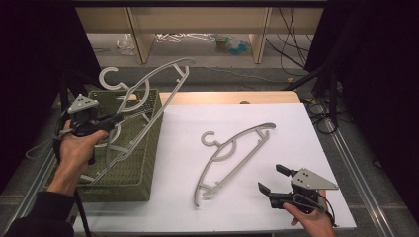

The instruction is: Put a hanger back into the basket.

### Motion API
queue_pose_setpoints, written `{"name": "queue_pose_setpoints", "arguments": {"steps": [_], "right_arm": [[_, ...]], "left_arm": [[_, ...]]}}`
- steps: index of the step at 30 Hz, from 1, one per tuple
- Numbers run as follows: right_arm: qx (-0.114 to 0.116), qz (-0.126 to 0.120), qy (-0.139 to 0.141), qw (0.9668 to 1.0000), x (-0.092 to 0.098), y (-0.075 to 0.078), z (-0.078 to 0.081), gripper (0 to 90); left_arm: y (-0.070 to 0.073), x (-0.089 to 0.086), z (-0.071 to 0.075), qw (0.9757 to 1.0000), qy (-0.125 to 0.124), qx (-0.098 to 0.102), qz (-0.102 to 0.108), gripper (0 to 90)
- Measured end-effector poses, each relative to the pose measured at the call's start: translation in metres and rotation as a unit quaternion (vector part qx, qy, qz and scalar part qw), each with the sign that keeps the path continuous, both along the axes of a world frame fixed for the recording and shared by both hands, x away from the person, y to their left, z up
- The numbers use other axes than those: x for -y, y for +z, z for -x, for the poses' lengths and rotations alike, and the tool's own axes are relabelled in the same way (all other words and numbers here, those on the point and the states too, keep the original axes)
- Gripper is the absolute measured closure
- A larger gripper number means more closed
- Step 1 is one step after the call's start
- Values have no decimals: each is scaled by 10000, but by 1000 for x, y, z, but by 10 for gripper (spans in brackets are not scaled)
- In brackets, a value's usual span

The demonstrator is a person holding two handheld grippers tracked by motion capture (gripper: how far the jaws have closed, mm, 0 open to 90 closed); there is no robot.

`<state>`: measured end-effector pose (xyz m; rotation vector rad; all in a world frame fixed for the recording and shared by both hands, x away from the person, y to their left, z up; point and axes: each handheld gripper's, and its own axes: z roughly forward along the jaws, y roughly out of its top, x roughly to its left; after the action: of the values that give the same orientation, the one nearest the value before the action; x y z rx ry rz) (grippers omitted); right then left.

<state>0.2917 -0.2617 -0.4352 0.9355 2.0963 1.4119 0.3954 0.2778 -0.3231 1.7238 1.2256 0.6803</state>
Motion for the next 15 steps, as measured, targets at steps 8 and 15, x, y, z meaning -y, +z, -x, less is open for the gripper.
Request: {"name": "queue_pose_setpoints", "arguments": {"steps": [8,15], "right_arm": [[76,40,-1,10000,1,0,-1,166],[63,28,-4,10000,0,-1,-1,166]], "left_arm": [[-13,-25,0,9993,195,-186,-254,817],[-20,-45,1,9982,358,-135,-462,817]]}}
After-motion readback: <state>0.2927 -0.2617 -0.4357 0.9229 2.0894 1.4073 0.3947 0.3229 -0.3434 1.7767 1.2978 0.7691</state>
